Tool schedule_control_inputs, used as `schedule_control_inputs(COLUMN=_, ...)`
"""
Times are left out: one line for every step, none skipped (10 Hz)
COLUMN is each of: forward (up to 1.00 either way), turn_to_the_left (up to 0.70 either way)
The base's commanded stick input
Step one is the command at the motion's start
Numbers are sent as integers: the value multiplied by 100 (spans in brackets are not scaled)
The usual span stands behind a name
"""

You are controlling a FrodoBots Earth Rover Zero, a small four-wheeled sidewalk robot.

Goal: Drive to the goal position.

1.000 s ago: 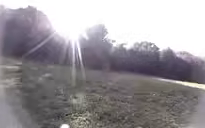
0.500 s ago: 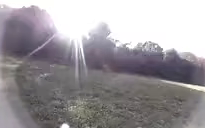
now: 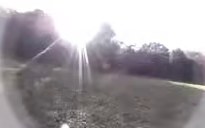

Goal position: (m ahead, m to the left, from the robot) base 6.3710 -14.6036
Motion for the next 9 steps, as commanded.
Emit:
schedule_control_inputs(forward=70, turn_to_the_left=0)
schedule_control_inputs(forward=70, turn_to_the_left=0)
schedule_control_inputs(forward=70, turn_to_the_left=0)
schedule_control_inputs(forward=70, turn_to_the_left=0)
schedule_control_inputs(forward=70, turn_to_the_left=0)
schedule_control_inputs(forward=70, turn_to_the_left=0)
schedule_control_inputs(forward=70, turn_to_the_left=0)
schedule_control_inputs(forward=70, turn_to_the_left=0)
schedule_control_inputs(forward=70, turn_to_the_left=0)
